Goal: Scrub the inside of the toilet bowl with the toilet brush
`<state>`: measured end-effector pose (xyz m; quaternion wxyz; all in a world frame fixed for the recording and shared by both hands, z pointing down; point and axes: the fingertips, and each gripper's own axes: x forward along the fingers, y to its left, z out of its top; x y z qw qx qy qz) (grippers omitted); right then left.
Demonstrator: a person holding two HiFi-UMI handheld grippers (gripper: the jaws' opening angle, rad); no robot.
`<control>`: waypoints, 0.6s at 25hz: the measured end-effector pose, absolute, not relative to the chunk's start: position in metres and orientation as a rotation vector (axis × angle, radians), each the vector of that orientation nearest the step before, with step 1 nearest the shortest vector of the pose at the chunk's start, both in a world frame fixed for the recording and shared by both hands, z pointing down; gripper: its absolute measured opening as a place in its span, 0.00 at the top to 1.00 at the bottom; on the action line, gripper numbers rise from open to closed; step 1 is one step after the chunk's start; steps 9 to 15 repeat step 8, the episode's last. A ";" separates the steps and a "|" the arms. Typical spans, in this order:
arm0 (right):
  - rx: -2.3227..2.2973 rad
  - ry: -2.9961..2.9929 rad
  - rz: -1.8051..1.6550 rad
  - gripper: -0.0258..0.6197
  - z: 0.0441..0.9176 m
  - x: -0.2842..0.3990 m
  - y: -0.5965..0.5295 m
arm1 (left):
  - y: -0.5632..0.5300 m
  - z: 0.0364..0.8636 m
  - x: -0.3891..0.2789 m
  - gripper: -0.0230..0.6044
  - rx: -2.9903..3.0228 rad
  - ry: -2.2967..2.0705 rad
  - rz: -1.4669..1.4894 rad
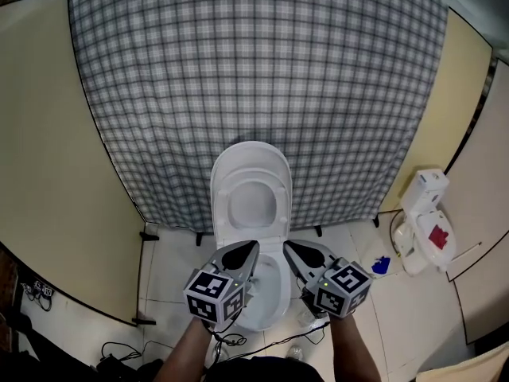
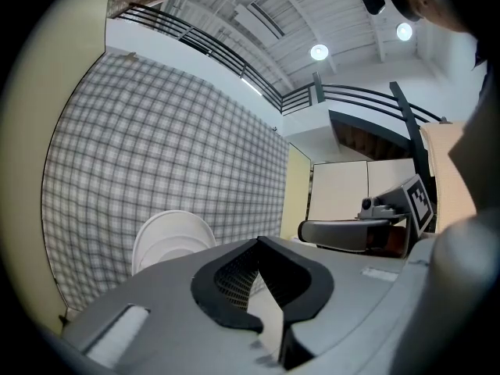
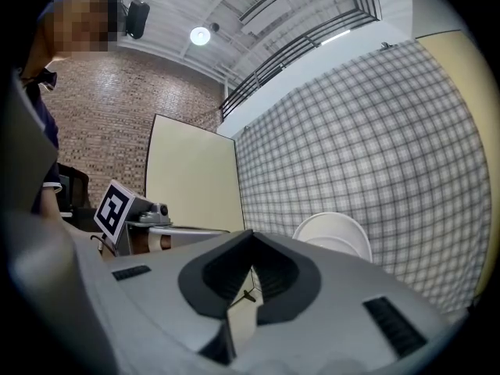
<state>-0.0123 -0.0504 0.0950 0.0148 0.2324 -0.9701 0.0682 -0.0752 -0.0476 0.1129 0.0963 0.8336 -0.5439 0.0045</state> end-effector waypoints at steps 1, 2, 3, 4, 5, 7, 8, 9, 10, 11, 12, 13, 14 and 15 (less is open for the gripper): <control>0.719 -3.020 0.205 0.95 0.096 -0.013 -0.049 | -0.046 0.114 -0.076 0.95 2.470 -1.610 0.011; 0.718 -3.018 0.197 0.95 0.097 -0.014 -0.048 | -0.045 0.115 -0.077 0.95 2.470 -1.609 0.009; 0.719 -3.016 0.192 0.95 0.097 -0.015 -0.047 | -0.044 0.115 -0.078 0.95 2.469 -1.609 0.007; 0.719 -3.014 0.193 0.95 0.098 -0.016 -0.046 | -0.043 0.116 -0.078 0.95 2.467 -1.610 0.007; 0.718 -3.012 0.195 0.95 0.098 -0.015 -0.046 | -0.043 0.116 -0.077 0.95 2.464 -1.610 0.008; 0.718 -3.008 0.201 0.95 0.098 -0.013 -0.048 | -0.044 0.116 -0.075 0.95 2.458 -1.612 0.010; 0.718 -3.006 0.204 0.95 0.098 -0.012 -0.049 | -0.044 0.116 -0.074 0.95 2.455 -1.612 0.011; 0.718 -3.006 0.204 0.95 0.098 -0.012 -0.049 | -0.044 0.116 -0.074 0.95 2.455 -1.612 0.011; 0.718 -3.006 0.204 0.95 0.098 -0.012 -0.049 | -0.044 0.116 -0.074 0.95 2.455 -1.612 0.011; 0.718 -3.006 0.204 0.95 0.098 -0.012 -0.049 | -0.044 0.116 -0.074 0.95 2.455 -1.612 0.011; 0.718 -3.006 0.204 0.95 0.098 -0.012 -0.049 | -0.044 0.116 -0.074 0.95 2.455 -1.612 0.011; 0.718 -3.006 0.204 0.95 0.098 -0.012 -0.049 | -0.044 0.116 -0.074 0.95 2.455 -1.612 0.011; 0.718 -3.006 0.204 0.95 0.098 -0.012 -0.049 | -0.044 0.116 -0.074 0.95 2.455 -1.612 0.011; 0.718 -3.006 0.204 0.95 0.098 -0.012 -0.049 | -0.044 0.116 -0.074 0.95 2.455 -1.612 0.011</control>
